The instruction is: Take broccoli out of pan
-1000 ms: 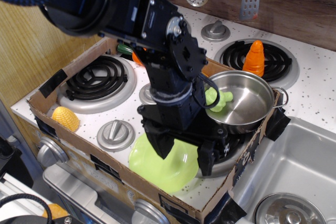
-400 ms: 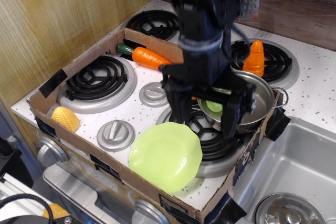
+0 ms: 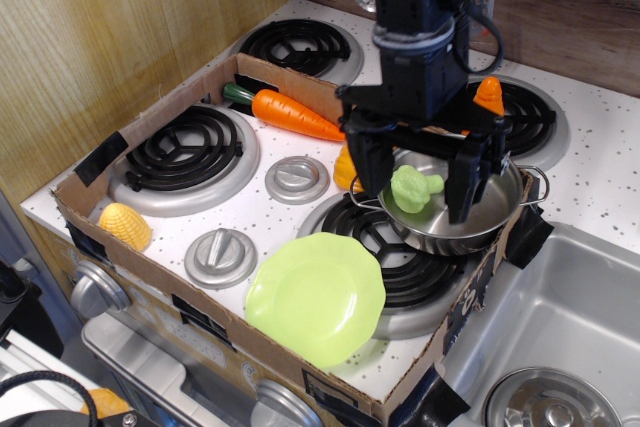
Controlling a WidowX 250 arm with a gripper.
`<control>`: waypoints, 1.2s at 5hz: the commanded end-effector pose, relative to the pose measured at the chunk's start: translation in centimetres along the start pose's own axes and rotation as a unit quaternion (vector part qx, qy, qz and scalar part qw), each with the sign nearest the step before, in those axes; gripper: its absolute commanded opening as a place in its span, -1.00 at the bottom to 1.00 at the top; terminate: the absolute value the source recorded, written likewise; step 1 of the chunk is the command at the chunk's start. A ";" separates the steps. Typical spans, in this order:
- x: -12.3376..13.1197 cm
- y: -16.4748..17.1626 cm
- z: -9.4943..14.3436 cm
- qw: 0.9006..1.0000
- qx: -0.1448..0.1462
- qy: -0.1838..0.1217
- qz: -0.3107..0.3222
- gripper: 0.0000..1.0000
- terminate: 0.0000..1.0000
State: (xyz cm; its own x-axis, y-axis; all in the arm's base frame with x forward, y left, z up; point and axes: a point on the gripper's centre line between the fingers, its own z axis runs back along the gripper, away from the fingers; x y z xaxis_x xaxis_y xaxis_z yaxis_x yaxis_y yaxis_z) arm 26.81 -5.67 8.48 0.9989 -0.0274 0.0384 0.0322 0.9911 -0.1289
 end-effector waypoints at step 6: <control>4.9 2.3 -4.3 0.996 0.039 -0.079 -0.022 1.00 -1.00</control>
State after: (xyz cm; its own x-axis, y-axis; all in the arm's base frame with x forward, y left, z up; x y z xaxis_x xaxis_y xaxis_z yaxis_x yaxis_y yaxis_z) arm 31.28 -4.29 3.10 0.9848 -0.0618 0.1620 0.0708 0.9962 -0.0501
